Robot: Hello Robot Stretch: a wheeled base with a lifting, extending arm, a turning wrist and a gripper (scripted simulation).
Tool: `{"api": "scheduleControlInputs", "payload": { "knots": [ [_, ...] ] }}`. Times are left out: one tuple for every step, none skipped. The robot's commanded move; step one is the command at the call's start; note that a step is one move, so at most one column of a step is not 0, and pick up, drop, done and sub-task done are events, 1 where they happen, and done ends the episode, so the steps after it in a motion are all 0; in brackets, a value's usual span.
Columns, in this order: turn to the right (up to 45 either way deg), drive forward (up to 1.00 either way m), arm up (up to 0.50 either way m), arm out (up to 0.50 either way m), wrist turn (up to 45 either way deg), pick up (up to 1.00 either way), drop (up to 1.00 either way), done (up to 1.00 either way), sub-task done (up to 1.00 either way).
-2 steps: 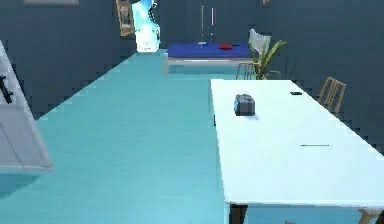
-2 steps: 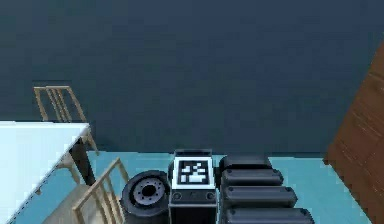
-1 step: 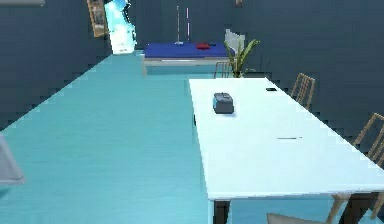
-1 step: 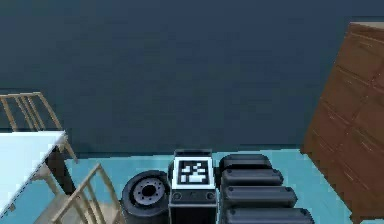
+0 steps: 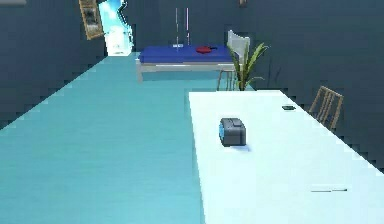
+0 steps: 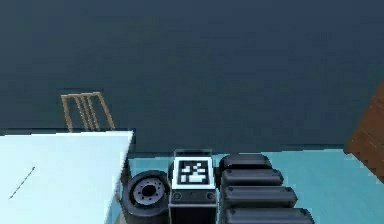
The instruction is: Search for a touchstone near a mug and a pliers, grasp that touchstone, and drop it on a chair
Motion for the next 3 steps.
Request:
{"api": "scheduleControlInputs", "payload": {
  "knots": [
    [45.0,0.00,0.00,0.00,0.0,0.00,0.00,0.00,0.00],
    [45.0,0.00,0.00,0.00,0.0,0.00,0.00,0.00,0.00],
    [45.0,0.00,0.00,0.00,0.0,0.00,0.00,0.00,0.00]
  ]
}}
